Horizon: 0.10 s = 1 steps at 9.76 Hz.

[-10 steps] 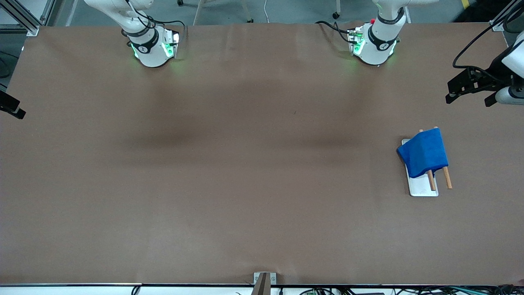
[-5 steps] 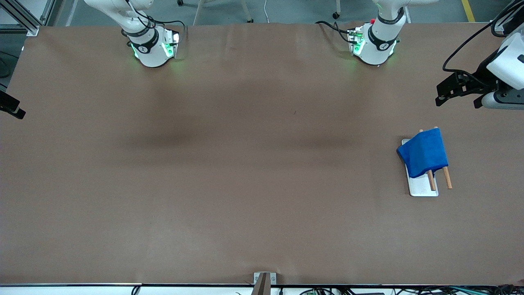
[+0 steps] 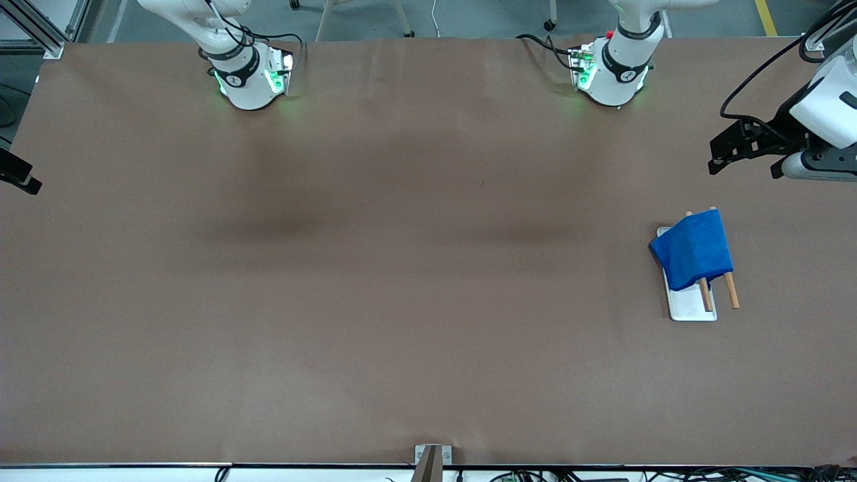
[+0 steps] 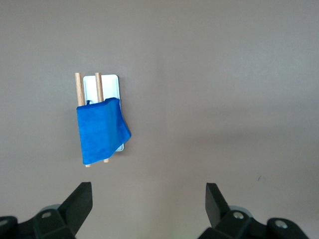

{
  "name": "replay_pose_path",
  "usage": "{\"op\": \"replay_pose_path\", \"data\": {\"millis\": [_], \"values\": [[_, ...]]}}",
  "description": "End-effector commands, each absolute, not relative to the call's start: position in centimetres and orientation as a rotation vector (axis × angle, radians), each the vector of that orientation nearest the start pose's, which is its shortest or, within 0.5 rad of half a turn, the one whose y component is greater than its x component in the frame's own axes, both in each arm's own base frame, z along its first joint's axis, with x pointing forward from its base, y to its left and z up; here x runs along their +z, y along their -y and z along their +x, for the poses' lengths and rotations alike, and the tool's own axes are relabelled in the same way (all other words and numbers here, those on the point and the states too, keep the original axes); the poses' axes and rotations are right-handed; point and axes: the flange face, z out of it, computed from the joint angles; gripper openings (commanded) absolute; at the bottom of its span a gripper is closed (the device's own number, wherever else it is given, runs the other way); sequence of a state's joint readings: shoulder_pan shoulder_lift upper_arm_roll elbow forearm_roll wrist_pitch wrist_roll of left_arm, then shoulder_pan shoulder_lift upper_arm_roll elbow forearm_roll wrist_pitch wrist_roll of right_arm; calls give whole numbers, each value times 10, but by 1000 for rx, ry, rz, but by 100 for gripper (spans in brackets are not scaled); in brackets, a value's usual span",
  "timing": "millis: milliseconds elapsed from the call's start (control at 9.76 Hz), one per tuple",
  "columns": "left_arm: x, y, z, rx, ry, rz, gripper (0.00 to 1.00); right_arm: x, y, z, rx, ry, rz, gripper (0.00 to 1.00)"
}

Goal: Right arm passes towel to left arm to hang

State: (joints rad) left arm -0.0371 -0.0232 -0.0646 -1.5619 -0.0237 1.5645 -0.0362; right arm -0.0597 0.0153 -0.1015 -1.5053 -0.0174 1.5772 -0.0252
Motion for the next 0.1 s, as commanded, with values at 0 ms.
{"op": "replay_pose_path", "data": {"millis": [0], "values": [[623,50,548,-9,-46,-3147,100,650,95,555,-93,-205,-3162,100]]}}
